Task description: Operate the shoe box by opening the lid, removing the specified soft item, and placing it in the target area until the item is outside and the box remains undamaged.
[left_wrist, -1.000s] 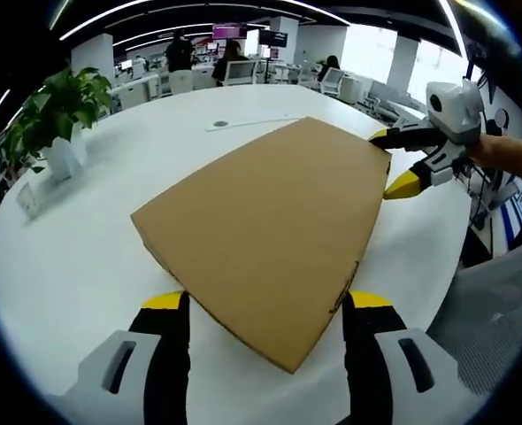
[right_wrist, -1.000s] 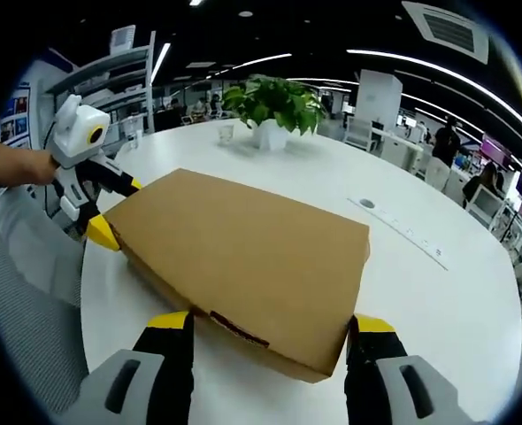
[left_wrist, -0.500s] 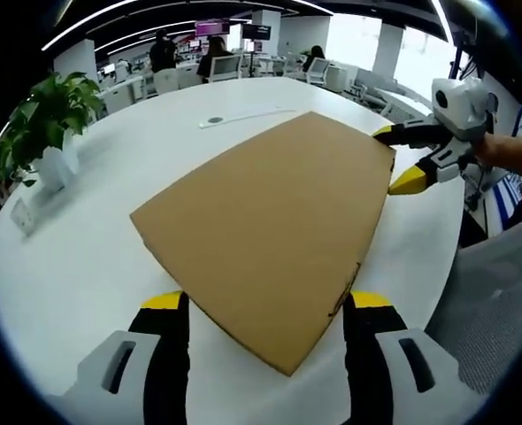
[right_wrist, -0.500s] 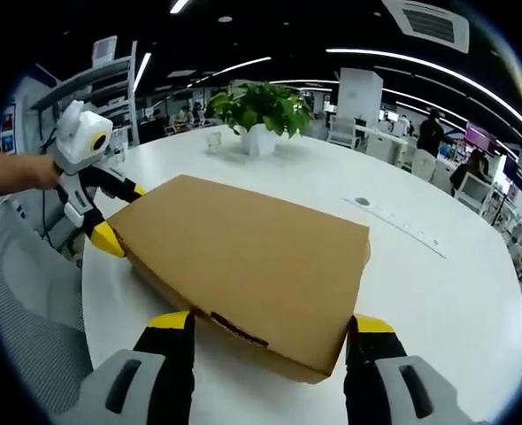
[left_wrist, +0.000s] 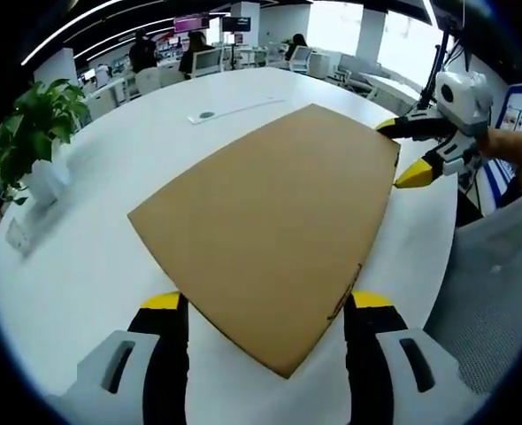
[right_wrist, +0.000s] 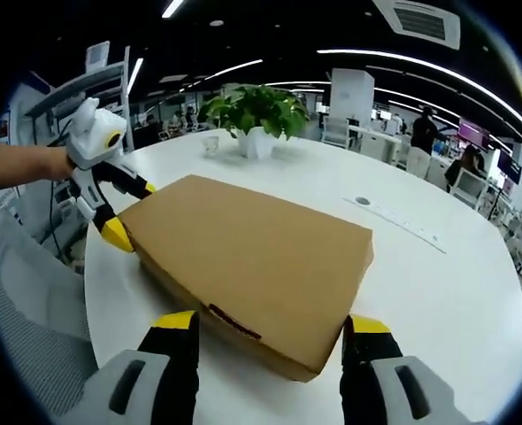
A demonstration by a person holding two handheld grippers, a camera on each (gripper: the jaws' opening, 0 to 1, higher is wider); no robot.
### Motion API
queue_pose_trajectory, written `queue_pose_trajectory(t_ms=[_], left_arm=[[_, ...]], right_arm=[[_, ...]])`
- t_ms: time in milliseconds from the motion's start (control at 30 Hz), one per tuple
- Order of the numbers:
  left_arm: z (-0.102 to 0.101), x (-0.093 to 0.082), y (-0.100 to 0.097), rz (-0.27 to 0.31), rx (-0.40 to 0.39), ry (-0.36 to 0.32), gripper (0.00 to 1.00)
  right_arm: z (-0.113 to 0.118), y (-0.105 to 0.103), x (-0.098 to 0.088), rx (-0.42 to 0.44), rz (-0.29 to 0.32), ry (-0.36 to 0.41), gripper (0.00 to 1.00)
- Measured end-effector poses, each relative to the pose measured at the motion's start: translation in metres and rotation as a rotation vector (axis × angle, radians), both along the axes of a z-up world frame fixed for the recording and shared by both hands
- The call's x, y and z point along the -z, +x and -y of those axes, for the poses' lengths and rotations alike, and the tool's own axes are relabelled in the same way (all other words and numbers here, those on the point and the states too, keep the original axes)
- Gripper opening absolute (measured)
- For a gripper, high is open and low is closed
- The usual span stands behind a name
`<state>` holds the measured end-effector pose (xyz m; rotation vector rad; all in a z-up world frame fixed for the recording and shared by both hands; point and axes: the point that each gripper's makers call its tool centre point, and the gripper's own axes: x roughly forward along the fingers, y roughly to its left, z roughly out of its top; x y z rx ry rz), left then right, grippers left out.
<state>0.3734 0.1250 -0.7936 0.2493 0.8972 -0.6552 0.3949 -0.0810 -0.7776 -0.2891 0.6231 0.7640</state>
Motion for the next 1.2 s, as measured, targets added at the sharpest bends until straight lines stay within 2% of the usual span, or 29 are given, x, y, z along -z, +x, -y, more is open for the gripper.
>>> queue_pose_trajectory(t_ms=[400,867,1100,1167,1200], left_arm=[[-0.013,0.001,0.002,0.001,0.055,0.021,0.74],[-0.029,-0.001,0.004,-0.009,0.128,0.055,0.76],[-0.038,-0.001,0.002,-0.010,0.129,0.061,0.76],[-0.039,0.000,0.001,-0.019,0.118,0.054,0.75],[-0.040,0.002,-0.001,-0.042,0.093,0.043,0.74]], right_arm=[[-0.009,-0.013,0.000,-0.005,0.015,0.008,0.60],[-0.020,-0.023,-0.001,0.009,0.046,0.010,0.45],[-0.029,-0.028,-0.001,-0.003,0.057,0.009,0.43],[-0.030,-0.028,-0.001,-0.003,0.062,0.011,0.43],[-0.030,-0.028,-0.001,-0.003,0.063,0.012,0.43]])
